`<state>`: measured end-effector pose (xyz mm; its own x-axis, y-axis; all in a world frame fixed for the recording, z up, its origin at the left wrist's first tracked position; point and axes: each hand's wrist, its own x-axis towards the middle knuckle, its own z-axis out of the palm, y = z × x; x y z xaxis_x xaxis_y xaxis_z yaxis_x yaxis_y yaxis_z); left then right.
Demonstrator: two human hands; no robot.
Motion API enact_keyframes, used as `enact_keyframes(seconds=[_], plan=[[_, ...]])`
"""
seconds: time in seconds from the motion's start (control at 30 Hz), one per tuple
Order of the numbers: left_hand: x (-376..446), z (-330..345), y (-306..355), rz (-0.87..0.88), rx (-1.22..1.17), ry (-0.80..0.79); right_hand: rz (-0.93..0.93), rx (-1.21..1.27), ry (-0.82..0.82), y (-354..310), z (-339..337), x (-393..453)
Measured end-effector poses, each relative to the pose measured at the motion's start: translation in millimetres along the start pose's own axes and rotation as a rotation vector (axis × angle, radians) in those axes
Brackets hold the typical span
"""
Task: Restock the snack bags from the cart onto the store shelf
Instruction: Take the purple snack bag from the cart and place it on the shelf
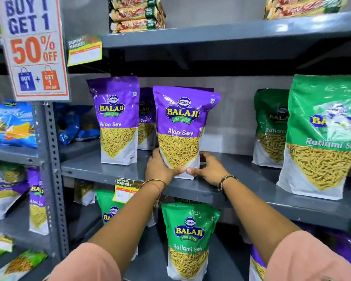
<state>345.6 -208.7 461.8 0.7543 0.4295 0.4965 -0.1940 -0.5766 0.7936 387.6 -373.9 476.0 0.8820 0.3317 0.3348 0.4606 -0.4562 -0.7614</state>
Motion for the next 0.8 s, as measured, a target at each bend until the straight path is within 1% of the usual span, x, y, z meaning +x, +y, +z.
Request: enact_keyframes(seconds=[0.1, 0.27, 0.37, 0.43, 0.5, 0.53, 0.57, 0.6, 0.63, 0.67, 0.7, 0.73, 0.8], plan=[[4, 1, 2, 0.022, 0.048, -0.016, 0.002, -0.017, 0.037, 1, 0, 5], [9, 4, -2, 0.052, 0.063, 0.018, 0.037, -0.064, 0.084, 3, 5, 16], [12, 4, -5, 0.05, 0.054, 0.025, 0.052, -0.067, 0.086, 2, 7, 20], [14, 5, -6, 0.048, 0.058, 0.001, 0.069, -0.07, 0.087, 1, 7, 21], [16, 4, -8, 0.075, 0.042, -0.01, 0.089, -0.055, 0.086, -1, 8, 20], [16, -1, -9, 0.098, 0.011, 0.022, 0.092, -0.036, 0.089, -3, 8, 18], [17, -9, -12, 0.118, -0.001, 0.099, 0.092, 0.003, 0.102, -6, 9, 15], [20, -20, -16, 0.13, 0.029, 0.212, 0.088, 0.054, 0.128, -9, 11, 13], [24, -34, -23, 0.115, 0.094, 0.331, 0.084, 0.096, 0.161, -14, 14, 11], [28, -49, -32, 0.057, 0.151, 0.422, 0.075, 0.113, 0.191, -17, 18, 9], [33, -65, -42, -0.027, 0.186, 0.466, 0.068, 0.113, 0.214, -21, 25, 9], [41, -79, -55, -0.119, 0.196, 0.46, 0.069, 0.103, 0.23, -24, 32, 10], [54, -102, -76, -0.254, 0.233, 0.365, 0.088, 0.063, 0.262, -28, 46, 12]])
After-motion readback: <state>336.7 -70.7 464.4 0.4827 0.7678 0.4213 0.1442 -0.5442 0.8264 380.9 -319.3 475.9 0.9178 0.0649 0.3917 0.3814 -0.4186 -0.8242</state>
